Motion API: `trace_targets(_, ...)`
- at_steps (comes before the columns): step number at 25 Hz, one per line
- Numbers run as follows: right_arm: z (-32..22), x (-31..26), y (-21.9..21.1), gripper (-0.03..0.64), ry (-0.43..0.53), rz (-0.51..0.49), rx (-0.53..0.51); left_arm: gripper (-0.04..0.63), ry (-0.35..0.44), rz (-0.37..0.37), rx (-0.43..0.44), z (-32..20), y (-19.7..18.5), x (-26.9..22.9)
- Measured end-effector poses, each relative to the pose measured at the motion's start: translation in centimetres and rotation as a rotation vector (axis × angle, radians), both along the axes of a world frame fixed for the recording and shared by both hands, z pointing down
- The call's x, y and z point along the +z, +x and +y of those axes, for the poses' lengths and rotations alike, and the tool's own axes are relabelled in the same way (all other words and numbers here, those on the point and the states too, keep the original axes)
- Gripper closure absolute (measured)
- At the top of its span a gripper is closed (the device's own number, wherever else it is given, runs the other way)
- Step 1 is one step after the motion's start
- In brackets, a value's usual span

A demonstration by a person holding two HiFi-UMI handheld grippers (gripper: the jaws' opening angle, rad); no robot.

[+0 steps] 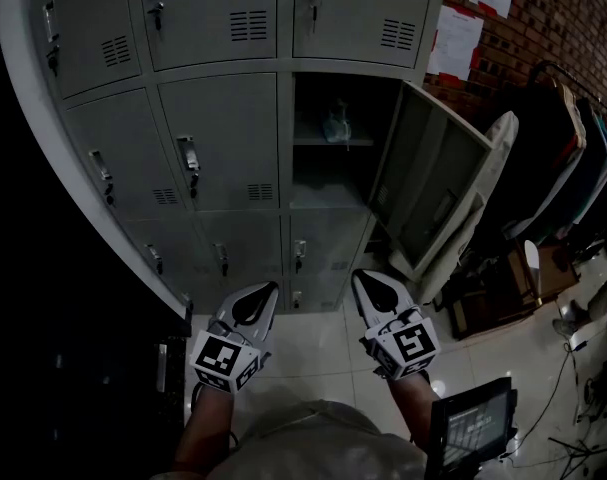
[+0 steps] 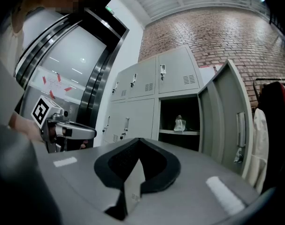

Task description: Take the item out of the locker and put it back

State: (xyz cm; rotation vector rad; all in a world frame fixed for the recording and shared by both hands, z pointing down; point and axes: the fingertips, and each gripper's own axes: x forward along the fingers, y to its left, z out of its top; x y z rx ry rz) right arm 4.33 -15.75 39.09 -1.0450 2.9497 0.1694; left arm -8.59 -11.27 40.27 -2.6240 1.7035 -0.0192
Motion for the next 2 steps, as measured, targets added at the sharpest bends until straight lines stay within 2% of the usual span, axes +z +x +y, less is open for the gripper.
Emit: trace_targets(2,-0.09,-0.03,-0.25,0.617,0.000,0.002,0.000,0.591,-0.001,0.003,-0.002,-0.08,-0.23,-0.20)
